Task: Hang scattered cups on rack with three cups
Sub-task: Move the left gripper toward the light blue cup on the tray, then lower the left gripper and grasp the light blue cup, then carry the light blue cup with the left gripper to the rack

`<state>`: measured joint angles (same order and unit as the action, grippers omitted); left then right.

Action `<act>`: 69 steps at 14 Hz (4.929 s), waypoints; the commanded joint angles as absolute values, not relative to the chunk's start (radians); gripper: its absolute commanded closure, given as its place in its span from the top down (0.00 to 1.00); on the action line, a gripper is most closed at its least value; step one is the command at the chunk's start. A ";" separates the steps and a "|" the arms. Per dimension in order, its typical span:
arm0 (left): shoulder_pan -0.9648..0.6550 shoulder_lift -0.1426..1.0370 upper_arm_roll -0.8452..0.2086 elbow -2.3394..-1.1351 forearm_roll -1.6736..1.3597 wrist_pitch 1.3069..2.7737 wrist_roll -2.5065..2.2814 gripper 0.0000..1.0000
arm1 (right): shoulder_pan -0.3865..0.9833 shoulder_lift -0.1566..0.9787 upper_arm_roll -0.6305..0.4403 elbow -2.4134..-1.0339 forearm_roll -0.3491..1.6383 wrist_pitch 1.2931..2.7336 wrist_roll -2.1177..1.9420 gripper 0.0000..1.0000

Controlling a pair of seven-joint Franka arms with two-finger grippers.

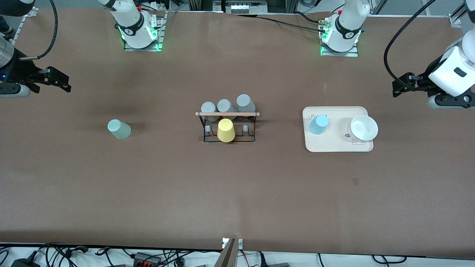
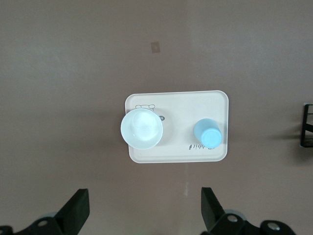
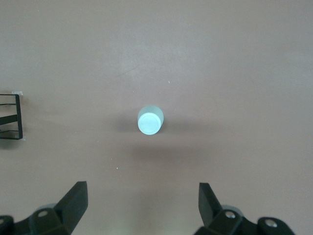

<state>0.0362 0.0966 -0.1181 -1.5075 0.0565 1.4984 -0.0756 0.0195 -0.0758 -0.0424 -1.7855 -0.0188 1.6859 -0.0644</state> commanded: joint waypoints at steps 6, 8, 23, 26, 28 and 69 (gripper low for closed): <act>0.025 0.278 -0.218 -1.656 0.001 1.672 -0.189 1.00 | 0.020 -0.092 -0.037 -1.795 -0.023 1.680 -0.054 1.00; 0.025 0.249 -0.248 -1.820 0.003 1.863 -0.222 1.00 | 0.020 -0.092 -0.037 -1.796 -0.023 1.680 -0.054 1.00; 0.095 0.233 -0.411 -2.272 0.264 2.459 -0.520 1.00 | 0.020 -0.089 -0.034 -1.798 -0.023 1.684 -0.058 1.00; 0.097 0.265 -0.410 -2.283 0.264 2.468 -0.529 1.00 | 0.018 -0.086 -0.034 -1.793 -0.023 1.681 -0.058 1.00; 0.097 0.284 -0.410 -2.289 0.264 2.512 -0.529 1.00 | 0.017 -0.080 -0.035 -1.789 -0.021 1.680 -0.060 1.00; -0.463 0.698 -0.333 -1.195 0.264 1.888 -0.845 0.21 | 0.014 -0.080 -0.038 -1.793 -0.031 1.684 -0.064 1.00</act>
<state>-0.4593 0.6858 -0.3512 -1.2290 0.2390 1.8997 -0.8471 0.0188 -0.0722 -0.0402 -1.7865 -0.0190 1.6811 -0.0644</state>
